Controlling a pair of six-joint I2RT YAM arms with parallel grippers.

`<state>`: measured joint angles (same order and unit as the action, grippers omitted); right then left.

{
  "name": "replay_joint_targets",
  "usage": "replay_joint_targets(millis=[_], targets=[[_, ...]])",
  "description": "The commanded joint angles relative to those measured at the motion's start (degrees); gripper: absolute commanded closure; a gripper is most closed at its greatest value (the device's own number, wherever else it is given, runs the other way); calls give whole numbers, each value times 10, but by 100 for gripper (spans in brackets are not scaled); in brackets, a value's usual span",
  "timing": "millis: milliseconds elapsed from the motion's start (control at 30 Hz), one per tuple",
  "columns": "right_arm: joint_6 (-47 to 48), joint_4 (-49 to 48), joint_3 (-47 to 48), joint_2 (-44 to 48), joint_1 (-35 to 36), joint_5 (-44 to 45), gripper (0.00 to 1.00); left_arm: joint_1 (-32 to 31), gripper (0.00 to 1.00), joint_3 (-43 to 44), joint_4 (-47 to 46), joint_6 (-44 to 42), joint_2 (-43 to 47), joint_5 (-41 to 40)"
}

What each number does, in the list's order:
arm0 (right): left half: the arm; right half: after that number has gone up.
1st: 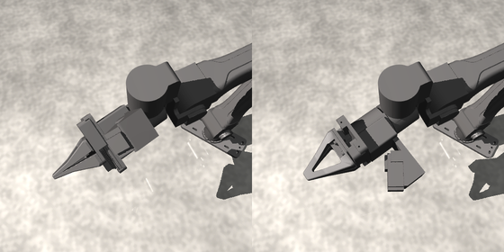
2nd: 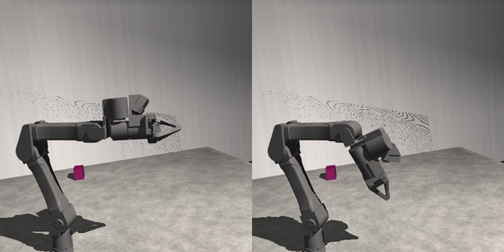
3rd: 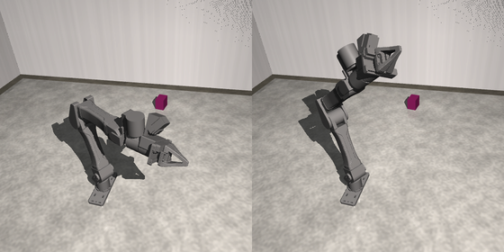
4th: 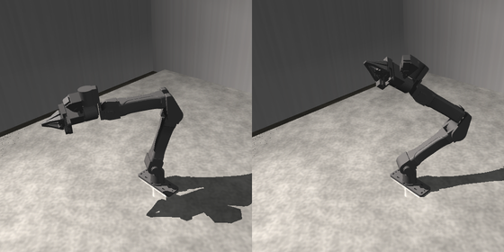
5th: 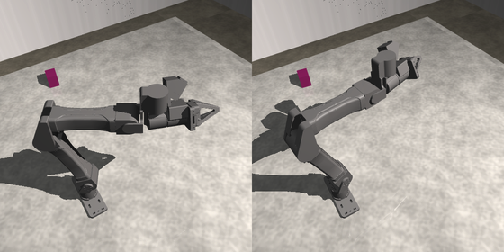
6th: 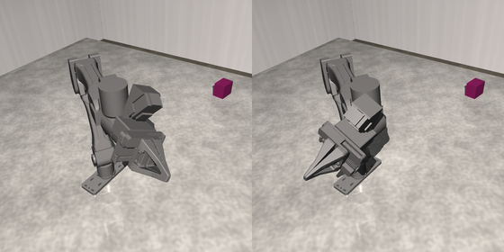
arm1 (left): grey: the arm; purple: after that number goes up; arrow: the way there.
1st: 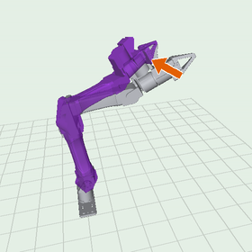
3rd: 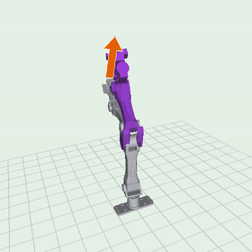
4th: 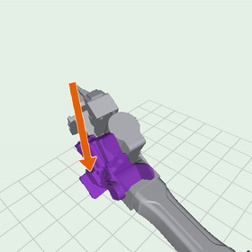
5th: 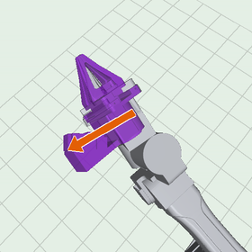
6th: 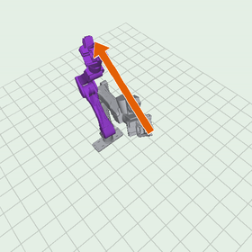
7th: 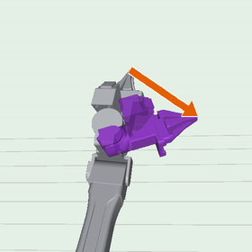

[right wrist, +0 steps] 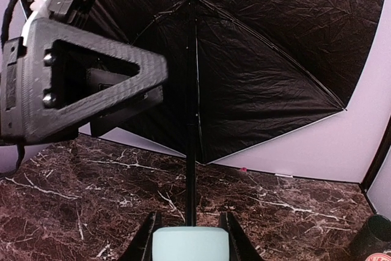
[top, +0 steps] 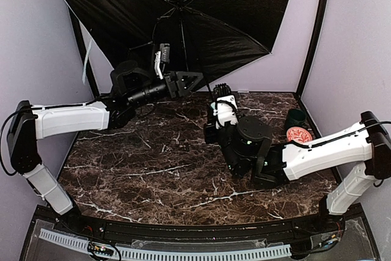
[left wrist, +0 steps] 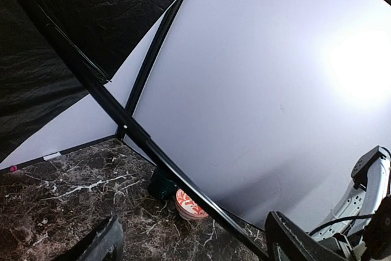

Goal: Put away the umbrella

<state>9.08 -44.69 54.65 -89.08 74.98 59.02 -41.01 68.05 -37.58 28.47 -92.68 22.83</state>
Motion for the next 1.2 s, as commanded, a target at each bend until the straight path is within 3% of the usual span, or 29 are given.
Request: replay_joint_targets(millis=[0, 167, 300, 367, 500, 567, 733, 967, 1000, 1100, 1133, 1167], targets=[[-2, -101, -6, 7, 0, -7, 100, -1, 16, -44, -84, 4, 46, 35], [8, -109, -1, -18, 1, -13, 100, 20, 13, 19, 12, 108, -22, 69], [-3, -116, -18, -49, 1, -5, 100, 27, 14, -8, -150, 224, -79, 130], [-9, -124, -27, -58, 1, 6, 100, 27, 14, -8, -230, 237, -95, 154], [-18, -140, -34, -77, 2, 6, 100, 27, 16, 25, -202, 213, -109, 159], [-21, -139, -28, -90, 2, 5, 100, 26, 27, 29, -186, 208, -113, 153], [-27, -146, -28, -103, 2, 9, 100, 26, 71, 11, -176, 201, -108, 141], [-27, -137, -31, -103, 2, 12, 100, 28, 97, -20, -180, 204, -102, 136], [-30, -125, -31, -98, 2, 2, 94, 28, 100, -22, -179, 203, -102, 137], [-46, -59, -39, -61, 2, -66, 12, 28, 100, -27, -164, 185, -99, 142], [-47, -44, -46, -44, 3, -84, 2, 27, 100, -29, -155, 171, -96, 143], [-46, -24, -53, -30, 3, -101, 1, 28, 100, -31, -144, 157, -93, 147]])
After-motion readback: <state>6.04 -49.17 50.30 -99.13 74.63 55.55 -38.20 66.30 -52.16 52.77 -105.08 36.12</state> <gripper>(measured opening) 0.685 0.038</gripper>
